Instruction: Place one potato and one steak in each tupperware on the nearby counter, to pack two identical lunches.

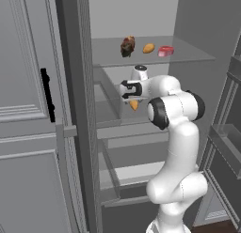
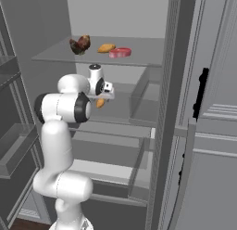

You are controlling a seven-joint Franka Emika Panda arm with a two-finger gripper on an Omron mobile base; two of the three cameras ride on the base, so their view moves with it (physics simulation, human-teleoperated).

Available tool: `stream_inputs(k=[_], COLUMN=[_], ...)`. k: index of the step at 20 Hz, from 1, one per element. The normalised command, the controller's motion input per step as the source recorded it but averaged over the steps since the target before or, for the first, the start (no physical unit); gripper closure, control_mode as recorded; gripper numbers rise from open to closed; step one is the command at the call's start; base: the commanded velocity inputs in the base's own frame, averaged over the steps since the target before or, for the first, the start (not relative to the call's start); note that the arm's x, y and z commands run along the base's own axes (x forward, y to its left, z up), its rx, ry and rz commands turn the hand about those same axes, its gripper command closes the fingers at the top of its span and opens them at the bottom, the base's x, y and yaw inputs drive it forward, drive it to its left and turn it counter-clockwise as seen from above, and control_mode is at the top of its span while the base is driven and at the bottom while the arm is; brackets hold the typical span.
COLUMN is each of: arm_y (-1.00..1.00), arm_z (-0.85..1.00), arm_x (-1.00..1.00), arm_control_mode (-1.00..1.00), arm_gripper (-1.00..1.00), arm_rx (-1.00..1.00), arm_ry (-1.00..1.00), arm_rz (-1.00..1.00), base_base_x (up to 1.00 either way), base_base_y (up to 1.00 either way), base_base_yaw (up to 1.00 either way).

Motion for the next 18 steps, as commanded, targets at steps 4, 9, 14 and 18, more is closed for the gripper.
stream_inputs(k=[4,9,14,18], arm_y=[0.0,0.0,0.0,0.0], arm_z=[-0.09,-0.07,-0.38,-0.21], arm_x=[-0.27,0.08,-0.03,-0.1], arm_control_mode=[-1.0,-1.0,-1.0,-1.0], arm_gripper=[-1.0,-1.0,-1.0,-1.0], arm_rx=[0.0,0.0,0.0,0.0], arm_ry=[0.0,-0.01,0.02,0.04], arm_rz=[0.01,0.0,0.0,0.0], base_base_x=[0.0,0.0,0.0,0.0], base_base_y=[0.0,0.0,0.0,0.0], base_base_yaw=[0.0,0.0,0.0,0.0])
